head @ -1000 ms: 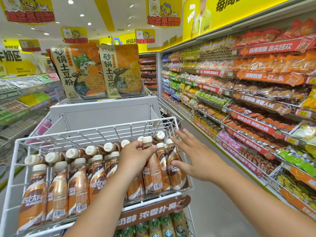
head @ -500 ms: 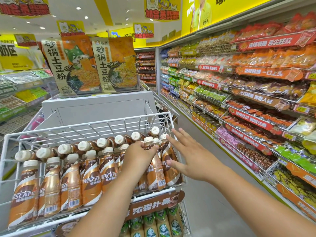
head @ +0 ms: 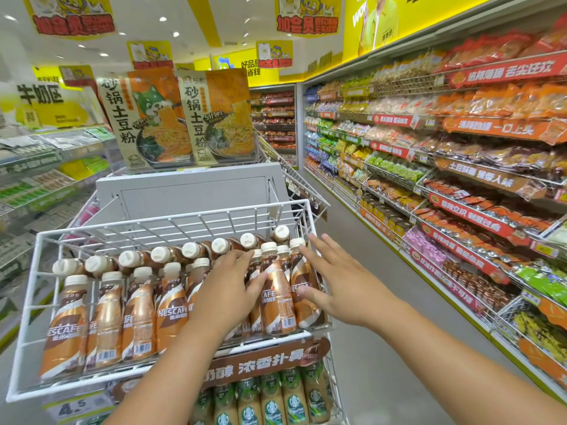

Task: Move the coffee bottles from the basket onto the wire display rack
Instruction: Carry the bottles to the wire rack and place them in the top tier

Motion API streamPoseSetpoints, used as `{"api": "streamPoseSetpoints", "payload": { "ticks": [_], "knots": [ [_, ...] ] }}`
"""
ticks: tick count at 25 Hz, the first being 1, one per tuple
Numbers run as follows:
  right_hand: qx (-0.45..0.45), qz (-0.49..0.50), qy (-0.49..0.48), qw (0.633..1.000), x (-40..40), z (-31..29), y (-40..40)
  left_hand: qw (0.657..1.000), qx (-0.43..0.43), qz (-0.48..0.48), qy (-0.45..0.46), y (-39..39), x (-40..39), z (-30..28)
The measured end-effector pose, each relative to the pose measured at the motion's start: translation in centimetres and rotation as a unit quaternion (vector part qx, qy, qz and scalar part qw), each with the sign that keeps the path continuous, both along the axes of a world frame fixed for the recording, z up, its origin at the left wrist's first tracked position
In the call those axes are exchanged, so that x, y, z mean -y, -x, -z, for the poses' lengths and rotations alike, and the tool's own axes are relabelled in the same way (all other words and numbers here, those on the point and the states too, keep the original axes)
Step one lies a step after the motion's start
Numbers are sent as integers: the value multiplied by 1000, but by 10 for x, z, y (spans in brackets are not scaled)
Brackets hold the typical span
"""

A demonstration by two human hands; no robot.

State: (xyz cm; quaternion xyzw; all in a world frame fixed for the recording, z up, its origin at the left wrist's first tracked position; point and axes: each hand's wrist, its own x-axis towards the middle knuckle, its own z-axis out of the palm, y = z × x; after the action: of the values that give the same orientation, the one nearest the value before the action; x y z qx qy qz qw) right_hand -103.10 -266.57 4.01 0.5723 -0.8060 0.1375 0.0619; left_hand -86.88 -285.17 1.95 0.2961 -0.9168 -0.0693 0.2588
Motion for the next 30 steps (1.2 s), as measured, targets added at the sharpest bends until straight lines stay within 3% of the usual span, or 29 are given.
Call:
{"api": "streamPoseSetpoints", "payload": {
  "ticks": [10, 18, 23, 30],
  "knots": [
    [10, -38, -29, 999, -25, 18, -12, 986, 130, -60, 89, -42, -44, 22],
    [-1, -39, -15, 999, -78, 28, -46, 978, 157, -77, 113, -78, -110, 24],
    [12, 21, -11, 1000, -134, 35, -103, 978, 163, -59, 119, -128, -142, 28],
    [5, 173, -13, 985, -251, 62, -215, 980, 148, 51, 123, -179, -223, 52]
  ]
}}
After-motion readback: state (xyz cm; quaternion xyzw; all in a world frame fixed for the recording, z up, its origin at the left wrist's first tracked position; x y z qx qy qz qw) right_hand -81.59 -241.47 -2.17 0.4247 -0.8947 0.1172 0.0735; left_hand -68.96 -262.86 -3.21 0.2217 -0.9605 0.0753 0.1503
